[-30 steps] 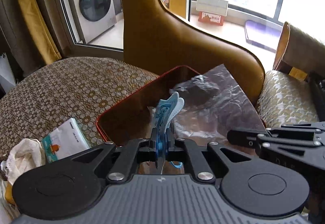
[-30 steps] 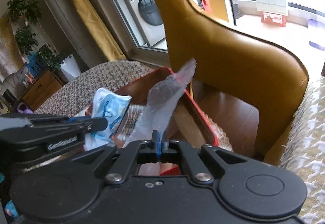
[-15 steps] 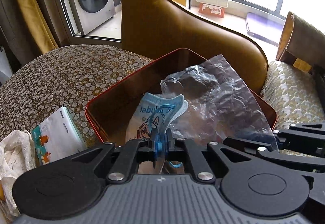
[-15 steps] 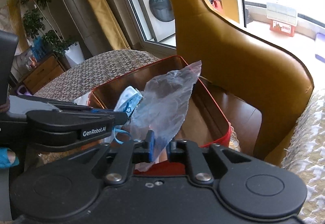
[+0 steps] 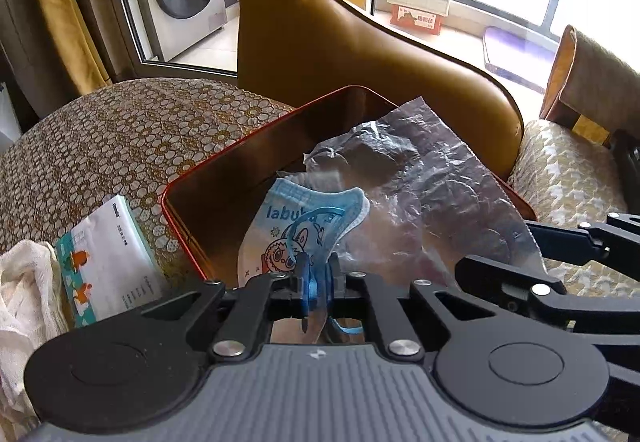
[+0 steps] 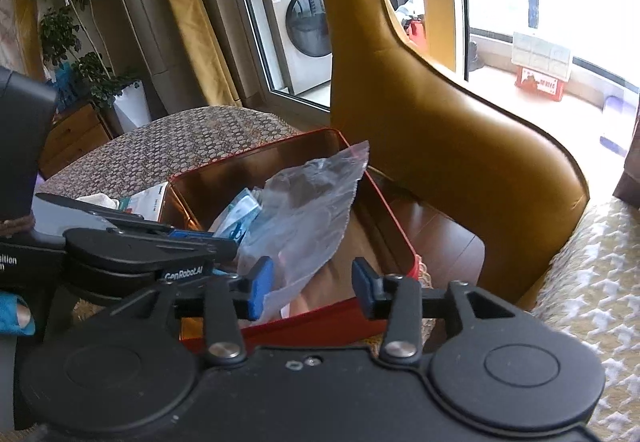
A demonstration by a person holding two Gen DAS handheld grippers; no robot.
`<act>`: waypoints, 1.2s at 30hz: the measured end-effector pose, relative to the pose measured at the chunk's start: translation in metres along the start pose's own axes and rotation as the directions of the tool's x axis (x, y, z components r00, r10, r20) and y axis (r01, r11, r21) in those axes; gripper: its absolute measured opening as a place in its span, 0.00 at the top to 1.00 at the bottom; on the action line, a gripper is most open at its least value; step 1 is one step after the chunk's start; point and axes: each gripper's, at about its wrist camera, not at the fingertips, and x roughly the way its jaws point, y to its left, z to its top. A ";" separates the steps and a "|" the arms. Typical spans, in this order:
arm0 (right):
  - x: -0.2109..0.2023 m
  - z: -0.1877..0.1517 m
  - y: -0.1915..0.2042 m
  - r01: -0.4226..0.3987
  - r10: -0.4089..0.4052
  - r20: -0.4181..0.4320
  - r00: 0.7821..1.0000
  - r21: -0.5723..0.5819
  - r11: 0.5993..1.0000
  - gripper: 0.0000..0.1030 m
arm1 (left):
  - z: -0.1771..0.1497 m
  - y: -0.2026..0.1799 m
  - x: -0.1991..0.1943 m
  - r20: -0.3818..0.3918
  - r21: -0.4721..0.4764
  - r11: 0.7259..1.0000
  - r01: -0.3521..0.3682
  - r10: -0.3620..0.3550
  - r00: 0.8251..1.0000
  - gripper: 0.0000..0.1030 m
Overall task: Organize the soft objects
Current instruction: 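Lower the mask and bag into the red tin and open both tools, then withdraw both open tools from the tin toward the remaining soft items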
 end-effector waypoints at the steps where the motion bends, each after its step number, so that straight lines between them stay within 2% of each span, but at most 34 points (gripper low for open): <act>1: -0.002 0.000 0.000 0.004 -0.004 0.004 1.000 -0.003 1.000 0.56 | 0.000 0.001 -0.002 0.004 -0.005 1.000 0.002 -0.002 1.000 0.93; 3: -0.005 0.001 -0.001 0.007 -0.007 0.011 1.000 -0.006 1.000 0.52 | -0.001 0.001 -0.005 0.007 -0.010 1.000 0.007 -0.007 1.000 0.90; 5: -0.009 0.001 -0.001 0.011 -0.011 0.020 1.000 -0.009 1.000 0.50 | -0.001 0.001 -0.009 0.018 -0.007 1.000 0.012 -0.012 1.000 0.81; 9: -0.018 0.000 -0.003 0.015 -0.015 0.033 0.999 -0.010 1.000 0.47 | -0.003 0.000 -0.021 0.049 -0.002 1.000 0.021 -0.021 0.999 0.39; 18: -0.046 0.000 0.007 0.016 -0.014 0.061 0.998 -0.026 1.000 0.40 | -0.013 0.008 -0.059 0.095 0.002 1.000 0.019 -0.019 0.995 0.38; 30: -0.082 -0.006 0.043 -0.047 0.050 0.089 0.995 -0.028 0.998 0.35 | -0.039 0.041 -0.123 0.139 -0.031 0.999 0.029 -0.024 0.990 0.38; 33: -0.090 -0.007 0.056 -0.063 0.066 0.099 0.993 -0.037 0.997 0.34 | -0.048 0.051 -0.140 0.154 -0.044 0.999 0.032 -0.025 0.988 0.32; 36: -0.097 -0.009 0.069 -0.078 0.083 0.107 0.991 -0.051 0.996 0.31 | -0.058 0.060 -0.154 0.164 -0.040 0.999 0.024 -0.017 0.986 0.32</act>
